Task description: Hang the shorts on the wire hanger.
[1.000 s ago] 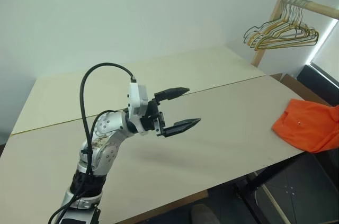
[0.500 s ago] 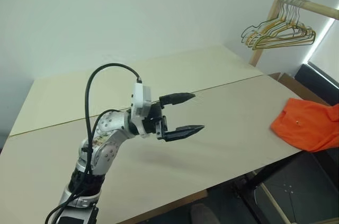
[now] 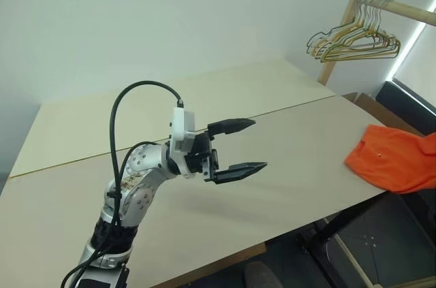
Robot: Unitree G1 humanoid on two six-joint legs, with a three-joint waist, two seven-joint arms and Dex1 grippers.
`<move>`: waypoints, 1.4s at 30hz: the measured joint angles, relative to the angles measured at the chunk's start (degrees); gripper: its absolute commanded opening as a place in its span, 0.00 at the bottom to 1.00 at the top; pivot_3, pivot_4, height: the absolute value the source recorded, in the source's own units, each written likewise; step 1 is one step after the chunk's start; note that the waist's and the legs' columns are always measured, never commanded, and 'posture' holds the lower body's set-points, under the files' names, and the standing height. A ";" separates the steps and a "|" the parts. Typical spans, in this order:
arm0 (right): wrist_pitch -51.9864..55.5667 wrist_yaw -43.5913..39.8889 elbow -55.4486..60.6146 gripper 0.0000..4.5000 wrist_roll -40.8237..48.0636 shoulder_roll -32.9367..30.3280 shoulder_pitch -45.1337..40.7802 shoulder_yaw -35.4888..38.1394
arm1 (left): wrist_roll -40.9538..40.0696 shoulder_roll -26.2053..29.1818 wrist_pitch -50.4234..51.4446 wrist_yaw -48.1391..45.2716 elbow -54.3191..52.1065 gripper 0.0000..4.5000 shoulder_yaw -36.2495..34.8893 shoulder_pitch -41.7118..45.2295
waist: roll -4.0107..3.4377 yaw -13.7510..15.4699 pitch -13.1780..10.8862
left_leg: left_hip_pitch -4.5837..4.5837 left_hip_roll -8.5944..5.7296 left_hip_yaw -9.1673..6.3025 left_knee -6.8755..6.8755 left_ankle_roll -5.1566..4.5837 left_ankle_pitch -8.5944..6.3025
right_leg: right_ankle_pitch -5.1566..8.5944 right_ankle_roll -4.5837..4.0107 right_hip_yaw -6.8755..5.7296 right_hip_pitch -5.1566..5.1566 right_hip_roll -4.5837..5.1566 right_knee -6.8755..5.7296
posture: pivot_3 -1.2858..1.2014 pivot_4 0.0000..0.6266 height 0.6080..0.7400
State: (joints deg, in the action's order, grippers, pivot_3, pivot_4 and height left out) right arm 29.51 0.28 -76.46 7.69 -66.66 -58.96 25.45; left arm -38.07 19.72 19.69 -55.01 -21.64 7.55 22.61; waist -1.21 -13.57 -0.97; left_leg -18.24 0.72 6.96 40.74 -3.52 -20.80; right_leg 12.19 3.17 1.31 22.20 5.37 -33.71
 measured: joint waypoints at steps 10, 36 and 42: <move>-4.68 5.22 1.45 0.99 -7.67 -0.05 -3.65 -8.25 | 1.41 -1.67 -1.42 0.56 0.46 1.00 0.11 -0.25 | -0.03 0.19 0.01 | 0.01 0.00 0.01 0.00 0.01 0.00 | 0.03 -0.03 0.00 0.02 0.01 -0.02 | 0.42 0.00 1.00; -17.64 -12.45 59.76 0.99 -6.41 15.50 17.02 -19.91 | 3.56 -0.72 -6.76 3.99 0.42 1.00 -4.15 -4.28 | -0.02 1.57 -0.02 | 0.29 0.13 0.10 0.07 0.21 0.13 | -0.20 0.23 0.18 0.03 -0.15 -0.45 | 0.49 0.00 1.00; -16.67 -26.41 74.57 0.99 -5.34 23.15 20.71 -30.82 | 4.06 3.77 -5.93 7.47 -3.38 1.00 -8.43 -9.99 | 0.09 6.20 -0.02 | 0.28 0.13 0.00 0.09 0.28 0.18 | -0.28 0.09 -0.12 0.40 -0.13 -0.51 | 0.54 0.00 1.00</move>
State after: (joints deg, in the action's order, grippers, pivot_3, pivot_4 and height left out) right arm 12.84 -26.13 -1.89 2.35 -43.50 -38.25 -5.36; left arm -34.01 23.49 13.76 -47.54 -25.01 -0.88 12.62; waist -1.13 -7.37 -0.99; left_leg -17.96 0.85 6.96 40.82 -3.24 -20.62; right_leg 11.91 3.26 1.19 22.60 5.24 -34.22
